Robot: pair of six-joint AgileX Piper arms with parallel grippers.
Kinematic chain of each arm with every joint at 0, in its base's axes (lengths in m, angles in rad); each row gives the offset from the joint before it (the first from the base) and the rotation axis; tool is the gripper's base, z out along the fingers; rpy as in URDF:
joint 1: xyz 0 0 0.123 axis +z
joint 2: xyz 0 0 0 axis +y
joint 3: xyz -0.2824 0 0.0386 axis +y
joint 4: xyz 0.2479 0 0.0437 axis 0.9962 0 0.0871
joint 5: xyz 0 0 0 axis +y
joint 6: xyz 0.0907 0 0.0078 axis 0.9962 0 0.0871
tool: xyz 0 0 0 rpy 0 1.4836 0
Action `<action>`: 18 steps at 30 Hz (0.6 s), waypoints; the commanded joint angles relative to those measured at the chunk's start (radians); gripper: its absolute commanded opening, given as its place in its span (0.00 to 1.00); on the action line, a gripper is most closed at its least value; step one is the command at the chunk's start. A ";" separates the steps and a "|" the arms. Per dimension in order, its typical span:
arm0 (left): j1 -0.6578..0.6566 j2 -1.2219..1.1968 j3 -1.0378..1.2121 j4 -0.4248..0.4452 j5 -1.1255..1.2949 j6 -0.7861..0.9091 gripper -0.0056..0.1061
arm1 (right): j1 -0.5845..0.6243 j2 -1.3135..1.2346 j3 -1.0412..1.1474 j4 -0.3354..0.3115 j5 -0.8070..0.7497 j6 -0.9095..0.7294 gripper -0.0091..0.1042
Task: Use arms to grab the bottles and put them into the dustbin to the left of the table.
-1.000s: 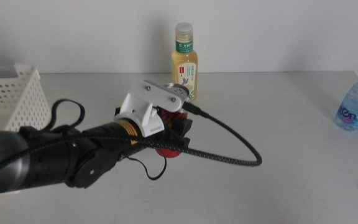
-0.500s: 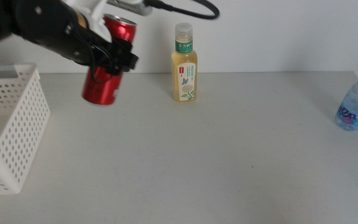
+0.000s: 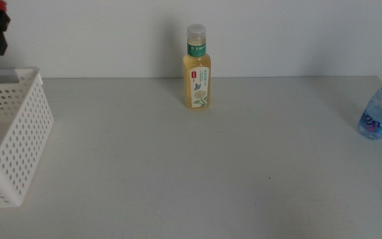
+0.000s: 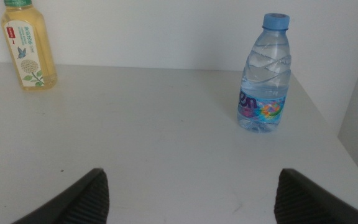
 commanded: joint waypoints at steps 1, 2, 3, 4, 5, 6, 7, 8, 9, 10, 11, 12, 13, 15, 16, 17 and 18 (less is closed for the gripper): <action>0.056 -0.020 -0.042 -0.013 0.004 0.012 0.04 | 0.003 -0.014 -0.011 -0.006 -0.075 -0.008 0.68; 0.075 -0.007 -0.042 -0.013 0.004 0.012 0.04 | 0.003 -0.014 -0.011 -0.006 -0.075 -0.008 0.68; 0.100 0.008 -0.042 -0.013 0.005 0.012 0.04 | 0.003 -0.014 -0.011 -0.006 -0.075 -0.008 0.68; 0.119 0.024 -0.042 -0.013 0.007 0.012 0.04 | 0.003 -0.014 -0.011 -0.006 -0.075 -0.008 0.68; 0.132 0.037 -0.042 -0.014 0.011 0.012 0.04 | 0.003 -0.014 -0.011 -0.006 -0.075 -0.008 0.68; 0.145 0.053 -0.042 -0.014 0.015 0.012 0.04 | 0.003 -0.014 -0.011 -0.006 -0.075 -0.008 0.68; 0.155 0.069 -0.042 -0.013 0.015 0.012 0.04 | 0.003 -0.014 -0.011 -0.006 -0.075 -0.008 0.68; 0.163 0.084 -0.042 -0.012 0.015 0.012 0.04 | 0.003 -0.014 -0.011 -0.006 -0.075 -0.008 0.68; 0.170 0.100 -0.042 -0.012 0.015 0.012 0.04 | 0.003 -0.014 -0.011 -0.006 -0.075 -0.008 0.68; 0.177 0.115 -0.042 -0.012 0.015 0.018 0.04 | 0.003 -0.014 -0.011 -0.006 -0.075 -0.008 0.68; 0.178 0.126 -0.042 -0.005 0.015 0.024 0.04 | 0.003 -0.014 -0.011 -0.006 -0.075 -0.008 0.68; 0.185 0.142 -0.042 -0.001 0.016 0.029 0.04 | 0.003 -0.014 -0.011 -0.006 -0.075 -0.008 0.68; 0.187 0.157 -0.042 0.001 0.016 0.029 0.04 | 0.003 -0.014 -0.011 -0.006 -0.075 -0.008 0.68; 0.187 0.187 -0.042 0.017 0.025 0.029 0.04 | 0.003 -0.014 -0.011 -0.006 -0.075 -0.008 0.68; 0.187 0.205 -0.042 0.029 0.034 0.029 0.04 | 0.003 -0.014 -0.011 -0.006 -0.075 -0.008 0.68; 0.187 0.220 -0.042 0.041 0.040 0.029 0.04 | 0.003 -0.014 -0.011 -0.006 -0.075 -0.008 0.68; 0.187 0.239 -0.042 0.048 0.043 0.029 0.04 | 0.003 -0.014 -0.011 -0.006 -0.075 -0.008 0.68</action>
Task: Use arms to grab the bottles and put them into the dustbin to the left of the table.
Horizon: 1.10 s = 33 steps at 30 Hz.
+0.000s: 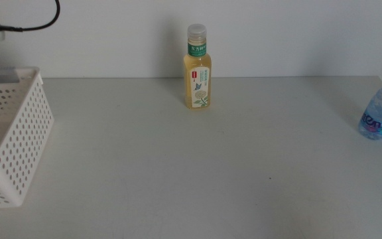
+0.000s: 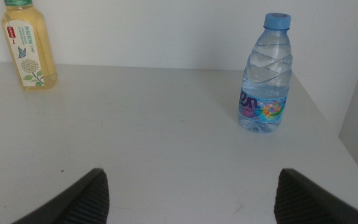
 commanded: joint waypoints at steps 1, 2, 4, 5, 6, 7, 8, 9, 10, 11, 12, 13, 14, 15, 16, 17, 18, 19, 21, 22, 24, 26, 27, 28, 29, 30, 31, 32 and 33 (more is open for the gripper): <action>0.002 -0.020 -0.039 0.032 0.063 0.002 0.04 | 0.003 -0.014 -0.011 -0.006 -0.075 -0.008 0.68; 0.002 -0.001 -0.038 0.040 0.064 0.000 0.04 | 0.003 -0.014 -0.011 -0.006 -0.075 -0.008 0.68; 0.002 0.031 -0.038 0.042 0.064 -0.003 0.04 | 0.003 -0.014 -0.011 -0.006 -0.075 -0.008 0.68; 0.002 0.046 -0.038 0.044 0.064 -0.004 0.04 | 0.003 -0.014 -0.011 -0.006 -0.075 -0.008 0.68; 0.002 0.059 -0.038 0.045 0.064 -0.004 0.04 | 0.003 -0.014 -0.011 -0.006 -0.075 -0.008 0.68; 0.002 0.069 -0.038 0.045 0.064 -0.004 0.04 | 0.003 -0.014 -0.011 -0.006 -0.075 -0.008 0.68; 0.002 0.085 -0.038 0.045 0.064 -0.004 0.04 | 0.003 -0.014 -0.011 -0.006 -0.075 -0.008 0.68; 0.002 0.096 -0.038 0.045 0.064 -0.005 0.04 | 0.003 -0.014 -0.011 -0.006 -0.075 -0.008 0.68; 0.002 0.108 -0.038 0.045 0.064 -0.010 0.04 | 0.003 -0.014 -0.011 -0.006 -0.075 -0.008 0.68; 0.002 0.117 -0.038 0.045 0.063 -0.020 0.04 | 0.003 -0.014 -0.011 -0.006 -0.075 -0.008 0.68; 0.002 0.128 -0.038 0.045 0.063 -0.026 0.04 | 0.003 -0.014 -0.011 -0.006 -0.075 -0.008 0.68; 0.002 0.135 -0.038 0.045 0.063 -0.035 0.04 | 0.003 -0.014 -0.011 -0.006 -0.075 -0.008 0.68; 0.002 0.143 -0.038 0.044 0.063 -0.042 0.05 | 0.003 -0.014 -0.011 -0.006 -0.075 -0.008 0.68; 0.002 0.146 -0.038 0.044 0.063 -0.047 0.06 | 0.003 -0.014 -0.011 -0.006 -0.075 -0.008 0.68; 0.002 0.151 -0.038 0.040 0.063 -0.049 0.07 | 0.003 -0.014 -0.011 -0.006 -0.075 -0.008 0.68; 0.002 0.153 -0.038 0.037 0.063 -0.049 0.09 | 0.003 -0.014 -0.011 -0.006 -0.075 -0.008 0.68; 0.002 0.155 -0.038 0.035 0.063 -0.049 0.11 | 0.003 -0.014 -0.011 -0.006 -0.075 -0.008 0.68; 0.002 0.155 -0.038 0.035 0.063 -0.049 0.13 | 0.003 -0.014 -0.011 -0.006 -0.075 -0.008 0.68; 0.002 0.157 -0.038 0.029 0.064 -0.048 0.19 | 0.003 -0.014 -0.011 -0.006 -0.075 -0.008 0.68; 0.002 0.157 -0.038 0.024 0.064 -0.048 0.23 | 0.003 -0.014 -0.011 -0.006 -0.075 -0.008 0.68; 0.002 0.157 -0.038 0.011 0.064 -0.036 0.31 | 0.003 -0.014 -0.011 -0.006 -0.075 -0.008 0.68; 0.002 0.157 -0.038 0.000 0.064 -0.030 0.43 | 0.003 -0.014 -0.011 -0.006 -0.075 -0.008 0.68; 0.002 0.157 -0.038 -0.005 0.064 -0.027 0.49 | 0.003 -0.014 -0.011 -0.006 -0.075 -0.008 0.68; 0.001 0.157 -0.038 -0.009 0.064 -0.025 0.56 | 0.003 -0.014 -0.011 -0.006 -0.075 -0.008 0.68; 0.001 0.157 -0.038 -0.009 0.064 -0.025 0.63 | 0.003 -0.014 -0.011 -0.006 -0.075 -0.008 0.68; 0.001 0.157 -0.038 -0.009 0.064 -0.025 0.69 | 0.003 -0.014 -0.011 -0.006 -0.075 -0.008 0.68; 0.001 0.157 -0.038 -0.008 0.064 -0.026 0.75 | 0.003 -0.014 -0.011 -0.006 -0.075 -0.008 0.68; 0.001 0.157 -0.038 -0.006 0.064 -0.031 0.82 | 0.003 -0.014 -0.011 -0.006 -0.075 -0.008 0.68; 0.001 0.156 -0.038 -0.006 0.064 -0.041 0.88 | 0.003 -0.014 -0.011 -0.006 -0.075 -0.008 0.68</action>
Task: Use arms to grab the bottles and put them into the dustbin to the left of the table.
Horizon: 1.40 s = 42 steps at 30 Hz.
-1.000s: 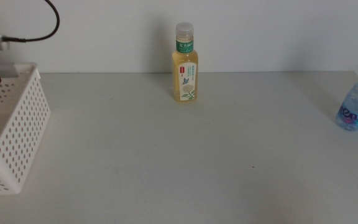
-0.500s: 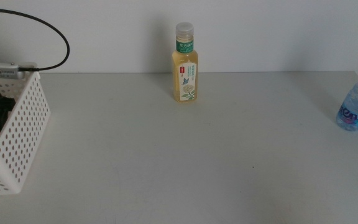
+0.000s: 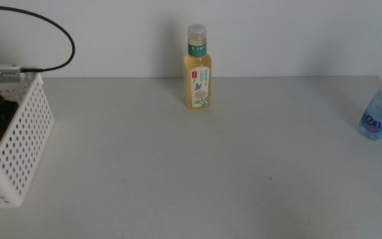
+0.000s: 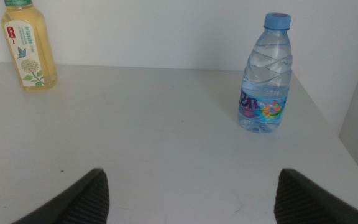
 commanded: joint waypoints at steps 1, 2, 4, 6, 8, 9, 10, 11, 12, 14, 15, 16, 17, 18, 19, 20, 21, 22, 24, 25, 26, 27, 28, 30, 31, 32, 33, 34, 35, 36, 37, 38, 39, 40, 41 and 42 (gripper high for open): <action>0.001 -0.073 -0.032 0.000 0.093 -0.025 0.89 | 0.003 -0.014 -0.011 -0.006 -0.075 -0.008 0.68; 0.001 -0.077 -0.032 0.000 0.093 -0.032 0.89 | 0.003 -0.014 -0.011 -0.006 -0.075 -0.008 0.68; -0.001 -0.093 -0.032 -0.001 0.093 -0.032 0.89 | 0.003 -0.014 -0.011 -0.006 -0.075 -0.008 0.68; -0.005 -0.118 -0.032 -0.012 0.093 -0.032 0.89 | 0.003 -0.014 -0.011 -0.006 -0.075 -0.008 0.68; -0.013 -0.157 -0.032 -0.034 0.093 -0.031 0.89 | 0.003 -0.014 -0.011 -0.006 -0.075 -0.008 0.68; -0.021 -0.183 -0.032 -0.042 0.093 -0.031 0.89 | 0.003 -0.014 -0.011 -0.006 -0.075 -0.008 0.68; -0.026 -0.207 -0.032 -0.061 0.093 -0.031 0.89 | 0.003 -0.014 -0.011 -0.006 -0.075 -0.008 0.68; -0.038 -0.238 -0.032 -0.071 0.093 -0.035 0.89 | 0.003 -0.014 -0.011 -0.006 -0.075 -0.008 0.68; -0.043 -0.262 -0.032 -0.076 0.093 -0.056 0.89 | 0.003 -0.014 -0.011 -0.006 -0.075 -0.008 0.68; -0.052 -0.329 -0.032 -0.081 0.093 -0.080 0.89 | 0.003 -0.014 -0.011 -0.006 -0.075 -0.008 0.68; -0.057 -0.354 -0.032 -0.096 0.093 -0.080 0.89 | 0.003 -0.014 -0.011 -0.006 -0.075 -0.008 0.68; -0.066 -0.388 -0.032 -0.109 0.093 -0.079 0.89 | 0.003 -0.014 -0.011 -0.006 -0.075 -0.008 0.68; -0.079 -0.420 -0.032 -0.128 0.092 -0.078 0.89 | 0.003 -0.014 -0.011 -0.006 -0.075 -0.008 0.68; -0.092 -0.451 -0.032 -0.140 0.092 -0.077 0.89 | 0.003 -0.014 -0.011 -0.006 -0.075 -0.008 0.68; -0.112 -0.480 -0.032 -0.142 0.092 -0.077 0.89 | 0.003 -0.014 -0.011 -0.006 -0.075 -0.008 0.68; -0.132 -0.507 -0.032 -0.140 0.092 -0.077 0.89 | 0.003 -0.014 -0.011 -0.006 -0.075 -0.008 0.68; -0.152 -0.528 -0.032 -0.135 0.092 -0.078 0.89 | 0.003 -0.014 -0.011 -0.006 -0.075 -0.008 0.68; -0.179 -0.551 -0.032 -0.126 0.092 -0.078 0.89 | 0.003 -0.014 -0.011 -0.006 -0.075 -0.008 0.68; -0.239 -0.585 -0.032 -0.110 0.089 -0.080 0.89 | 0.003 -0.014 -0.011 -0.006 -0.075 -0.008 0.68; -0.270 -0.601 -0.032 -0.106 0.086 -0.080 0.89 | 0.003 -0.014 -0.011 -0.006 -0.075 -0.008 0.68; -0.301 -0.616 -0.032 -0.105 0.084 -0.080 0.89 | 0.003 -0.014 -0.011 -0.006 -0.075 -0.008 0.68; -0.326 -0.627 -0.032 -0.105 0.081 -0.080 0.89 | 0.003 -0.014 -0.011 -0.006 -0.075 -0.008 0.68; -0.359 -0.638 -0.031 -0.105 0.078 -0.082 0.89 | 0.003 -0.014 -0.011 -0.006 -0.075 -0.008 0.68; -0.417 -0.663 -0.021 -0.095 0.061 -0.108 0.89 | 0.003 -0.014 -0.011 -0.006 -0.075 -0.008 0.68; -0.453 -0.678 -0.008 -0.084 0.038 -0.129 0.89 | 0.003 -0.014 -0.011 -0.006 -0.075 -0.008 0.68; -0.492 -0.707 0.025 -0.064 0.001 -0.149 0.89 | 0.003 -0.014 -0.011 -0.006 -0.075 -0.008 0.68; -0.531 -0.730 0.056 -0.051 -0.038 -0.162 0.89 | 0.003 -0.014 -0.011 -0.006 -0.075 -0.008 0.68; -0.568 -0.763 0.102 -0.030 -0.110 -0.179 0.89 | 0.003 -0.014 -0.011 -0.006 -0.075 -0.008 0.68; -0.604 -0.799 0.154 -0.007 -0.179 -0.193 0.89 | 0.003 -0.014 -0.011 -0.006 -0.075 -0.008 0.68; -0.631 -0.828 0.200 0.012 -0.237 -0.202 0.89 | 0.003 -0.014 -0.011 -0.006 -0.075 -0.008 0.68; -0.661 -0.865 0.261 0.028 -0.313 -0.214 0.89 | 0.003 -0.014 -0.011 -0.006 -0.075 -0.008 0.68; -0.688 -0.902 0.324 0.039 -0.390 -0.219 0.89 | 0.003 -0.014 -0.011 -0.006 -0.075 -0.008 0.68; -0.711 -0.938 0.389 0.050 -0.466 -0.219 0.89 | 0.003 -0.014 -0.011 -0.006 -0.075 -0.008 0.68; -0.727 -0.974 0.451 0.052 -0.522 -0.219 0.89 | 0.003 -0.014 -0.011 -0.006 -0.075 -0.008 0.68; -0.743 -1.009 0.514 0.052 -0.591 -0.219 0.89 | 0.003 -0.014 -0.011 -0.006 -0.075 -0.008 0.68; -0.756 -1.035 0.564 0.051 -0.641 -0.219 0.89 | 0.003 -0.014 -0.011 -0.006 -0.075 -0.008 0.68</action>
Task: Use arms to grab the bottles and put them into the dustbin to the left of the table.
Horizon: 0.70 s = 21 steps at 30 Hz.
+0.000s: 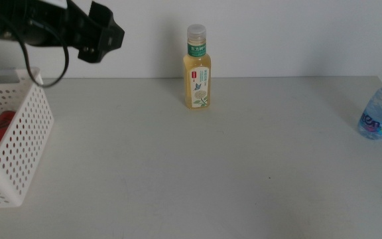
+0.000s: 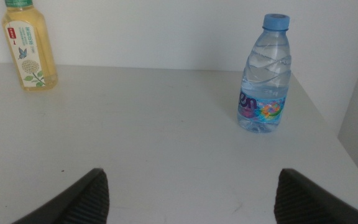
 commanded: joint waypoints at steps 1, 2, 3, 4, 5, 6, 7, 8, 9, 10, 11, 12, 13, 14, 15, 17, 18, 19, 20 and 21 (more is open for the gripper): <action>-0.036 -0.100 0.108 0.014 -0.234 -0.019 0.89 | 0.003 -0.014 -0.011 -0.006 -0.075 -0.008 0.68; -0.044 -0.130 0.167 0.013 -0.295 -0.019 0.89 | 0.003 -0.014 -0.011 -0.006 -0.075 -0.008 0.68; -0.048 -0.153 0.211 0.012 -0.336 -0.019 0.89 | 0.003 -0.014 -0.011 -0.006 -0.075 -0.008 0.68; -0.051 -0.179 0.263 0.009 -0.393 -0.019 0.89 | 0.003 -0.014 -0.011 -0.006 -0.075 -0.008 0.68; -0.051 -0.204 0.311 0.009 -0.430 -0.019 0.89 | 0.003 -0.014 -0.011 -0.006 -0.075 -0.008 0.68; -0.051 -0.226 0.358 0.009 -0.452 -0.019 0.89 | 0.003 -0.014 -0.011 -0.006 -0.075 -0.008 0.68; -0.051 -0.242 0.393 0.009 -0.473 -0.019 0.89 | 0.003 -0.014 -0.011 -0.006 -0.075 -0.008 0.68; -0.051 -0.263 0.432 0.009 -0.497 -0.019 0.89 | 0.003 -0.014 -0.011 -0.006 -0.075 -0.008 0.68; -0.051 -0.274 0.465 0.009 -0.513 -0.019 0.89 | 0.003 -0.014 -0.011 -0.006 -0.075 -0.008 0.68; -0.051 -0.286 0.494 0.009 -0.525 -0.019 0.89 | 0.003 -0.014 -0.011 -0.006 -0.075 -0.008 0.68; -0.051 -0.293 0.518 0.009 -0.536 -0.019 0.89 | 0.003 -0.014 -0.011 -0.006 -0.075 -0.008 0.68; -0.047 -0.300 0.536 0.009 -0.534 -0.019 0.89 | 0.003 -0.014 -0.011 -0.006 -0.075 -0.008 0.68; -0.046 -0.301 0.547 0.009 -0.534 -0.019 0.89 | 0.003 -0.014 -0.011 -0.006 -0.075 -0.008 0.68; -0.046 -0.302 0.558 0.010 -0.534 -0.019 0.89 | 0.003 -0.014 -0.011 -0.006 -0.075 -0.008 0.68; -0.046 -0.302 0.564 0.010 -0.533 -0.019 0.89 | 0.003 -0.014 -0.011 -0.006 -0.075 -0.008 0.68; -0.046 -0.302 0.570 0.010 -0.532 -0.019 0.89 | 0.003 -0.014 -0.011 -0.006 -0.075 -0.008 0.68; -0.046 -0.302 0.570 0.010 -0.530 -0.019 0.89 | 0.003 -0.014 -0.011 -0.006 -0.075 -0.008 0.68; -0.046 -0.302 0.570 0.010 -0.531 -0.019 0.89 | 0.003 -0.014 -0.011 -0.006 -0.075 -0.008 0.68; -0.046 -0.301 0.569 0.005 -0.546 -0.019 0.89 | 0.003 -0.014 -0.011 -0.006 -0.075 -0.008 0.68; -0.046 -0.301 0.569 0.005 -0.546 -0.019 0.89 | 0.003 -0.014 -0.011 -0.006 -0.075 -0.008 0.68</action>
